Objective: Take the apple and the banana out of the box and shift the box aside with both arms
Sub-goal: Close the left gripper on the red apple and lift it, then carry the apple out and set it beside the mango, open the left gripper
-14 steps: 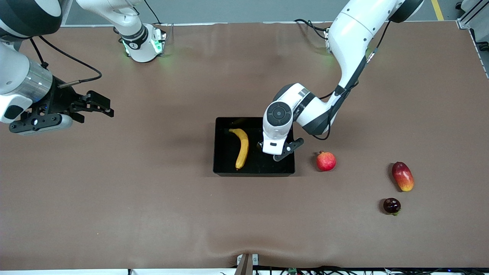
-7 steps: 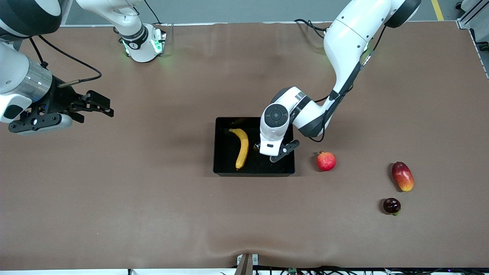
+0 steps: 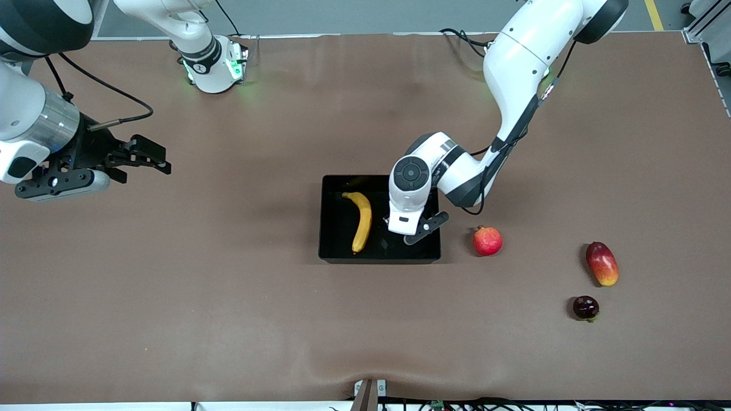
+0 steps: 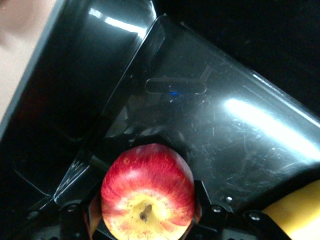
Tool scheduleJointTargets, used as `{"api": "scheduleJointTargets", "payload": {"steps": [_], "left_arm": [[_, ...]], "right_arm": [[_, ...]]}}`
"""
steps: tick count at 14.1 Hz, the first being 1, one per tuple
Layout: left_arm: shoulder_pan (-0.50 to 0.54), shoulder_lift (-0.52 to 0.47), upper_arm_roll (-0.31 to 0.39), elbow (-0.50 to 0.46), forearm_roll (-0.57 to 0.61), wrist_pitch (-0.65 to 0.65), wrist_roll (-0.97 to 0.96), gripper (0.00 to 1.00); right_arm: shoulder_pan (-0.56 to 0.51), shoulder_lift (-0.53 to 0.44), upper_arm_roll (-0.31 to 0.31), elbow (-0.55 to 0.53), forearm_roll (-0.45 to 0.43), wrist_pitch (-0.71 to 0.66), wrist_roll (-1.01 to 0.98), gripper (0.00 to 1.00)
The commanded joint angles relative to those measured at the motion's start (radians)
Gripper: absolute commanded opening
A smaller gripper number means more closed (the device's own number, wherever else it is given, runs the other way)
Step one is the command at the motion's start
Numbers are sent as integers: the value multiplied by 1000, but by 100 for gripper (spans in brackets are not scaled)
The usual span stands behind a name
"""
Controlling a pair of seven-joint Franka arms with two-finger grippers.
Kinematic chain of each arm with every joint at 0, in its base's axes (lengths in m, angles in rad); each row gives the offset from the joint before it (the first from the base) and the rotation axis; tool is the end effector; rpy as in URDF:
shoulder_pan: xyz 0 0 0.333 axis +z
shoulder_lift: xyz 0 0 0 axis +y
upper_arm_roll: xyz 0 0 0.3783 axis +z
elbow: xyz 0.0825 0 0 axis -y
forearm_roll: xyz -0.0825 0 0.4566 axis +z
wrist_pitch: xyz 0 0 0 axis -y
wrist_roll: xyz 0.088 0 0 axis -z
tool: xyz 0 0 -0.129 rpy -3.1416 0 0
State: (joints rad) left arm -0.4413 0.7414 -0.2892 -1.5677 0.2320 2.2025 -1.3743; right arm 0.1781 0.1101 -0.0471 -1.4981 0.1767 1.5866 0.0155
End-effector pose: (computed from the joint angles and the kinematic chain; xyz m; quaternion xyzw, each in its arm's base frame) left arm 0.6137 -0.4936 0.1903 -0.9598 -0.2784 0.0237 0.0268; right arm 0.6593 0.1113 0.6364 -0.9947 -0.0553 0.0169 0.0846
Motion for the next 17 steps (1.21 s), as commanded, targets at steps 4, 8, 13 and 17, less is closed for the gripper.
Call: {"api": "scheduleJointTargets", "payload": {"steps": [4,8,13,17], "left_arm": [[4,-92,2,76,26,-131,12,0],[74,-212,9,98,20,-262,193,0],[263,-267,2,83,4,-369,512,0],[462,-251,2,3,9,-357,728,0]], "right_arm": [[9,3,-7,10,13,-10,0,100],[14,6,-7,10,13,-10,0,100],[11,8,-7,10,17,-11,9,100],[12,11,-7,10,17,-11,11,100]]}}
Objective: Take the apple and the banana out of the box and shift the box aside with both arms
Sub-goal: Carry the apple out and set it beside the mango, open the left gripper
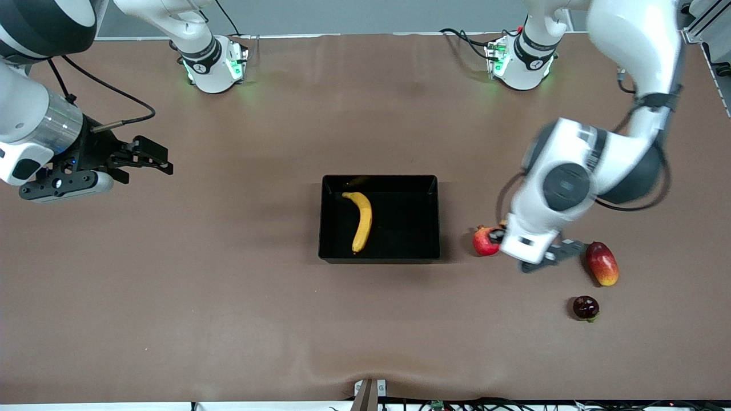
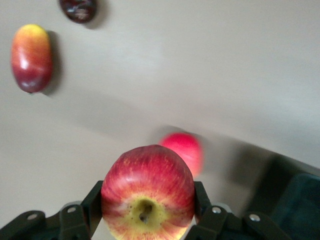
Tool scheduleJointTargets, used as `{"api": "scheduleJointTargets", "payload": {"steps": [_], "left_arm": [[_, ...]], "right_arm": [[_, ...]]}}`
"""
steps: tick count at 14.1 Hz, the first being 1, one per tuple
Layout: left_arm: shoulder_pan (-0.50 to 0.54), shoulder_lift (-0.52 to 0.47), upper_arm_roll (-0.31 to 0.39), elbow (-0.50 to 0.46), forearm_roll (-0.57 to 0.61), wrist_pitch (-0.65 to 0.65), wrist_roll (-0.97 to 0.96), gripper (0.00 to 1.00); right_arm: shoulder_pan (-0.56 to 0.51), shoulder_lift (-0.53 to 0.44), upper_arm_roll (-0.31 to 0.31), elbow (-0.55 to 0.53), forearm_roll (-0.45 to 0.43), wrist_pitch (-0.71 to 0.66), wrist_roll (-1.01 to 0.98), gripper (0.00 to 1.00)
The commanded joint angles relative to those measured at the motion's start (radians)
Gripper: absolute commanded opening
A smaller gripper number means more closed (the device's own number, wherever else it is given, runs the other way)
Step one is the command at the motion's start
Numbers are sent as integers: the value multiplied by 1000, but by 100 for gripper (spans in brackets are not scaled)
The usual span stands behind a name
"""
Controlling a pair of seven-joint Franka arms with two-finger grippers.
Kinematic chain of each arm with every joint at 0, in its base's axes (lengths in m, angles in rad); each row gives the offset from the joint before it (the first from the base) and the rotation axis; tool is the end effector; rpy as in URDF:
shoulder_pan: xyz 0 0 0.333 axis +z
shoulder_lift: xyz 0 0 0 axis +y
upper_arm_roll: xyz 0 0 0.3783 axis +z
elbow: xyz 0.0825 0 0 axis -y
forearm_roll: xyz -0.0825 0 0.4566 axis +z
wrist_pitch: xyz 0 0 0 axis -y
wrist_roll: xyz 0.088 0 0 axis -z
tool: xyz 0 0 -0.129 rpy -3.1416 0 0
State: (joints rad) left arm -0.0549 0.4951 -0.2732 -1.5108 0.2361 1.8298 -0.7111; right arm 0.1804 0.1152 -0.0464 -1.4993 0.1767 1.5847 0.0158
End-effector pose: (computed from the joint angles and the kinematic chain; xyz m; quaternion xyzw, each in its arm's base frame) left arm 0.7410 -0.1953 0.3777 -0.9827 -0.1614 0.0445 0.0785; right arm 0.6601 0.1135 0.6322 -0.9946 -0.0564 0.0211 0.0842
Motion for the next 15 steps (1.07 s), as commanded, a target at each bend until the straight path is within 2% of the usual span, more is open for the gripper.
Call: {"api": "scheduleJointTargets", "payload": {"steps": [1,6,9,11,12,13,14,15], "left_arm": [[110,3,-12,-96,5,60,79,0],[228,-13,-11,-342,22,314,82,0],[288,-3,-12,-440,60,483,82,0],[291,8,-11,-494,61,580,82,0],[291,10,-9,-502,61,598,82,12],[291,10,-9,-502,61,598,82,38],[291,3,-11,-502,61,598,82,99],[290,-4,-12,-500,63,594,81,100]], "right_arm": [[11,6,-7,10,17,-9,10,100],[14,7,-7,8,17,-9,10,100],[20,7,-7,7,17,-9,10,100],[22,7,-9,7,17,-9,9,100],[22,11,-7,7,17,-11,9,100],[22,12,-7,7,17,-11,9,100],[22,12,-9,7,17,-11,9,100],[25,12,-7,7,17,-11,9,100]]}}
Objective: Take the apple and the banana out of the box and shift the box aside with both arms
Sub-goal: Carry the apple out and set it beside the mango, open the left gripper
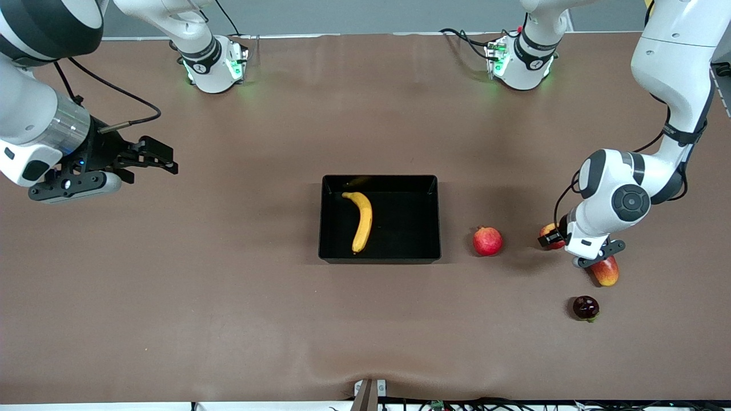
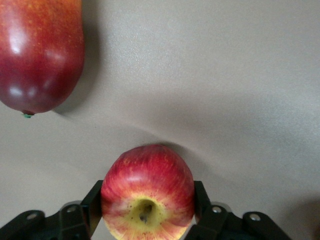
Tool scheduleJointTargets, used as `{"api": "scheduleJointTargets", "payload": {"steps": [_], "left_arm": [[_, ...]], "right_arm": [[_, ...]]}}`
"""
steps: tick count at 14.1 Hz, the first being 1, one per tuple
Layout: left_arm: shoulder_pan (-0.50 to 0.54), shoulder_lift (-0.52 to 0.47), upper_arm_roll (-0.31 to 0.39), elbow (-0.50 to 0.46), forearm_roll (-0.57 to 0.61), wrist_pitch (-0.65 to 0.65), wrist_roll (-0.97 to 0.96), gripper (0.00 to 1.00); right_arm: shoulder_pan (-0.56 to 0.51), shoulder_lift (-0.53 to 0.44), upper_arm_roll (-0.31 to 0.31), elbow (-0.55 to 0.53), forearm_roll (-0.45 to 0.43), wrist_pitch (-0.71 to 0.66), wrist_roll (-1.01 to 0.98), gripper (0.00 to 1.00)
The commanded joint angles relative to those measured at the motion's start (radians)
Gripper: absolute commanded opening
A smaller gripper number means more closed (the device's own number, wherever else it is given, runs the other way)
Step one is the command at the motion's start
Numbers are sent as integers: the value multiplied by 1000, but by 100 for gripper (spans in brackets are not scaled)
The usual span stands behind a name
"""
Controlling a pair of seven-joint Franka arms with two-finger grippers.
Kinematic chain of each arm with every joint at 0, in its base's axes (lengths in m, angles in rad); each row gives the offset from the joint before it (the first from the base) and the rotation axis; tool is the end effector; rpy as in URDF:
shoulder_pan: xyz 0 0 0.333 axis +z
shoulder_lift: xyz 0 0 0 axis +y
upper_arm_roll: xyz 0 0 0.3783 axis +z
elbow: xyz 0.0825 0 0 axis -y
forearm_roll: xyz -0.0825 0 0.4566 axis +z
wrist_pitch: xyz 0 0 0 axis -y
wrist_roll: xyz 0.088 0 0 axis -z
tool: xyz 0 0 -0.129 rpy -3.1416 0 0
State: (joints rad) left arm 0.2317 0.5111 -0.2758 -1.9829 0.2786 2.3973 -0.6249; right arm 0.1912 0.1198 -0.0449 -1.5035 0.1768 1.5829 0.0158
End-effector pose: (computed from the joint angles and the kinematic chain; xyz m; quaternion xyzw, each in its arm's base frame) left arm 0.6764 -0.0208 0.1833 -0.9795 -0.1973 0.0236 0.0326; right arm 0.6595 0.1217 0.6267 -0.9942 -0.0622 0.0269 0.0837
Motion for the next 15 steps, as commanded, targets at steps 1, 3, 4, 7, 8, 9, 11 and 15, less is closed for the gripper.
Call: {"api": "scheduleJointTargets", "payload": {"steps": [1,3,4,7,8,9,11,15], "left_arm": [[2,-31,-13,-28,21,20,-7,100],[-2,-78,-20,-25,19,-12,-6,100],[-2,-104,-34,-18,19,-36,-9,100],[-3,-175,-115,2,4,-118,-25,100],[-3,-181,-156,25,5,-157,-25,100],[-8,-174,-207,56,4,-199,-42,100],[-40,-158,-288,116,4,-259,-100,100],[-222,-57,-295,263,10,-277,-122,100]], "right_arm": [[14,9,-9,11,17,-9,9,100],[13,9,-10,12,15,-9,9,100],[8,9,-10,12,15,-8,9,100],[16,20,-10,9,9,-1,7,100],[17,30,-10,11,7,3,7,100],[13,38,-10,11,7,6,-2,100],[10,55,-10,11,7,25,-3,100],[-1,119,-12,12,-34,130,-4,100]]}}
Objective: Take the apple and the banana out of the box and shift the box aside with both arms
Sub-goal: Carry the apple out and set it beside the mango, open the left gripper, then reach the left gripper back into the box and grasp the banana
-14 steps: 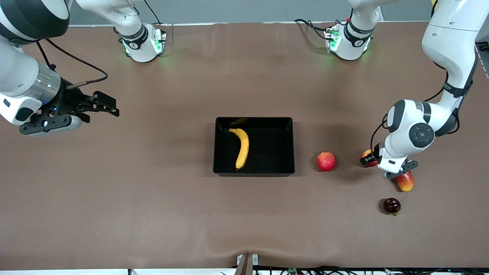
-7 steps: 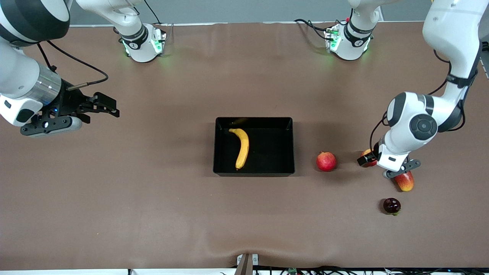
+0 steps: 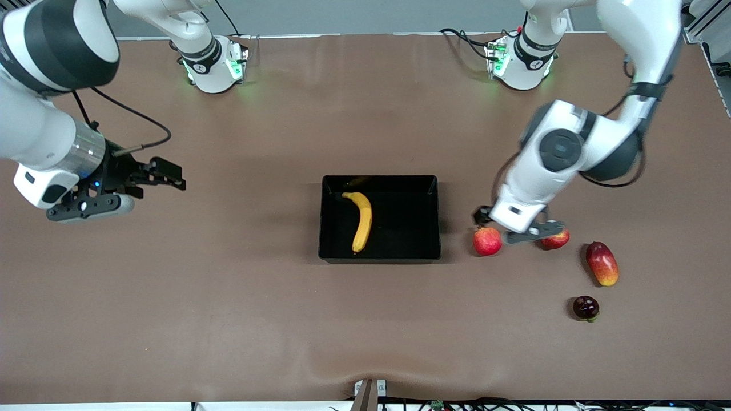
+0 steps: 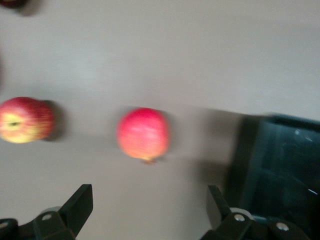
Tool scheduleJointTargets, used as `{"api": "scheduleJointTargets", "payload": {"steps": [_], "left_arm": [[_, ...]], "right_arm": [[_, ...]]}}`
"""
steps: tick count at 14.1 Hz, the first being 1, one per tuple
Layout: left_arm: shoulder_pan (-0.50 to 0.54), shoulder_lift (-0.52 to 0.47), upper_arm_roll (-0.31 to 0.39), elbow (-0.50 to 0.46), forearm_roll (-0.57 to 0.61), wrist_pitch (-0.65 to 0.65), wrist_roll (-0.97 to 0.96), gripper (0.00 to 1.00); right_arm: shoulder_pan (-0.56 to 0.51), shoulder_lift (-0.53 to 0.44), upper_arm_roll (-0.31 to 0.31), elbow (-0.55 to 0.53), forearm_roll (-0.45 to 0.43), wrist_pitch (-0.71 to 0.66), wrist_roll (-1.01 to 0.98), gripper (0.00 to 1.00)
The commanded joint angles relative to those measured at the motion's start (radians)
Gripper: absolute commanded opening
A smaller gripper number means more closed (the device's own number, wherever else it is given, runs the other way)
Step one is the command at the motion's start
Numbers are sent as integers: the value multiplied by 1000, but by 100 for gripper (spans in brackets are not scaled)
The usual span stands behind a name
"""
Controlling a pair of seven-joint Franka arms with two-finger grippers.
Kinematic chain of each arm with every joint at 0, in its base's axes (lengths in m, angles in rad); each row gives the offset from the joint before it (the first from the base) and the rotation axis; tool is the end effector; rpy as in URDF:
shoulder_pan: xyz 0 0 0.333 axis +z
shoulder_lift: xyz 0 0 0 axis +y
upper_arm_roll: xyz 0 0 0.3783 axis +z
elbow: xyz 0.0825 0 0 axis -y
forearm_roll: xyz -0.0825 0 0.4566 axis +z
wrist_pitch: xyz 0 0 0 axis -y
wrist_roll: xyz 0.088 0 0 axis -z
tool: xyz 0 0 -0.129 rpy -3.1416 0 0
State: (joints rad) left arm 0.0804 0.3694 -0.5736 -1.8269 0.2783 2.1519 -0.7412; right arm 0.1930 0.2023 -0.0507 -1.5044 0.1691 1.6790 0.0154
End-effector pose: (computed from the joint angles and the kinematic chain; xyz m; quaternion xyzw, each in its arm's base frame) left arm 0.6498 -0.2988 0.3601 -0.9976 -0.0649 -0.0208 0.0079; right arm 0.6945 0.1229 0.5771 -0.9954 -0.0534 0.0198 0.0774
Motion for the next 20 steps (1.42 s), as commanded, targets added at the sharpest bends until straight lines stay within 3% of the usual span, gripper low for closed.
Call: {"api": "scheduleJointTargets", "payload": {"steps": [1,6,10,12,20], "left_arm": [[-103,118,8,156,12,-32,-26,100],[-264,287,34,372,15,-37,-165,100],[-532,382,233,507,-5,-37,-291,100],[-602,452,276,573,-13,-34,-337,100],[-685,542,327,584,-11,28,-385,100]], "right_arm": [[-4,40,-8,15,-54,38,-2,100],[8,38,-9,18,-79,45,9,100],[-33,46,-11,13,-88,97,9,100],[-59,52,-11,13,-88,97,9,100],[-69,104,-11,13,-112,143,9,100]]}}
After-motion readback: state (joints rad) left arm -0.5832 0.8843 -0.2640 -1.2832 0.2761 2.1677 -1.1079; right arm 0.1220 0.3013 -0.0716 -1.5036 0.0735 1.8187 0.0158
